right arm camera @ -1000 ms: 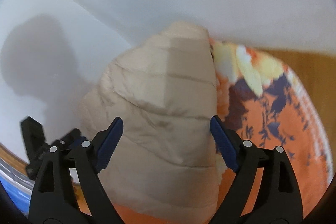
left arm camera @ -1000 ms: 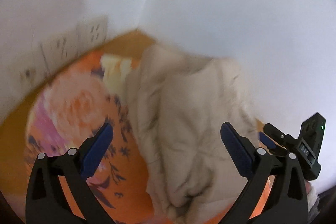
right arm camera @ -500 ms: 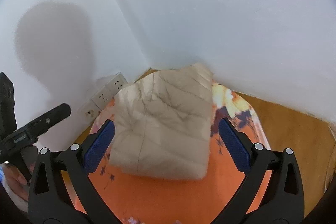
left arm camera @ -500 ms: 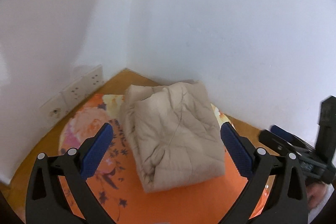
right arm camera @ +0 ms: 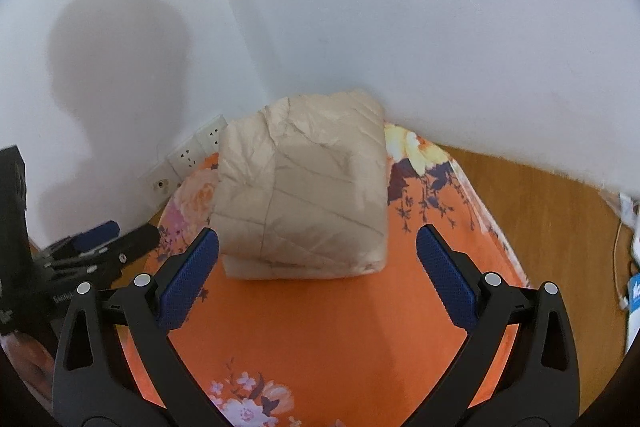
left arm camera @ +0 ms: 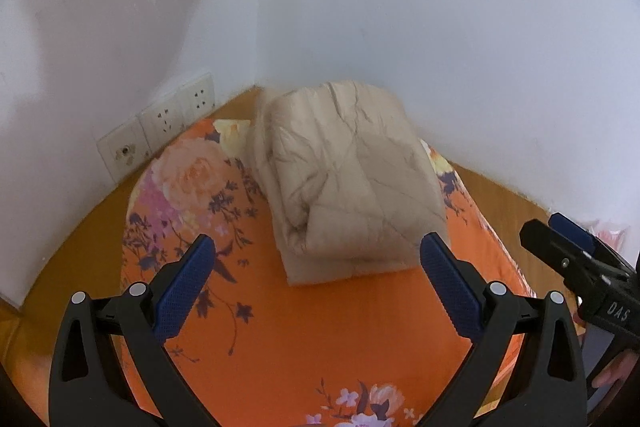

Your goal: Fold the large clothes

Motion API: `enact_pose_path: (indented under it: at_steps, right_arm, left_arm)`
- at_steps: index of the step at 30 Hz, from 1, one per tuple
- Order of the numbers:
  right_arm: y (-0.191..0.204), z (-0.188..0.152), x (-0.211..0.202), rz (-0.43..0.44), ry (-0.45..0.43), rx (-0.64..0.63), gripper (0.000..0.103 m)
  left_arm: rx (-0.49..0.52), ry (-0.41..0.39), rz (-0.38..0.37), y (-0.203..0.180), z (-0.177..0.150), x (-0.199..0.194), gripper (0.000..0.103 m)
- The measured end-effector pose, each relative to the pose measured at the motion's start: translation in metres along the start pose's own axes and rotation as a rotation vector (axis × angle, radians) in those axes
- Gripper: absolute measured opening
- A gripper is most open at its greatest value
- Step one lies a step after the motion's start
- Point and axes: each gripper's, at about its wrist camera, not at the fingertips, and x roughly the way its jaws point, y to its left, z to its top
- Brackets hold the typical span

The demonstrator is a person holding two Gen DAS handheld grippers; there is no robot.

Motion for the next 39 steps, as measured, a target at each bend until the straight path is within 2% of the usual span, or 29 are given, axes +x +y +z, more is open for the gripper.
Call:
enact_pose_path:
  at_steps: [9, 39]
  right_arm:
    - [0.000, -0.007, 0.007, 0.008, 0.046, 0.019, 0.099]
    - [0.015, -0.004, 0.016, 0.050, 0.067, -0.018, 0.099]
  left_arm:
    - [-0.002, -0.002, 0.008, 0.010, -0.001, 0.000, 0.097]
    - [0.000, -0.001, 0.013, 0.015, 0.002, 0.002, 0.097]
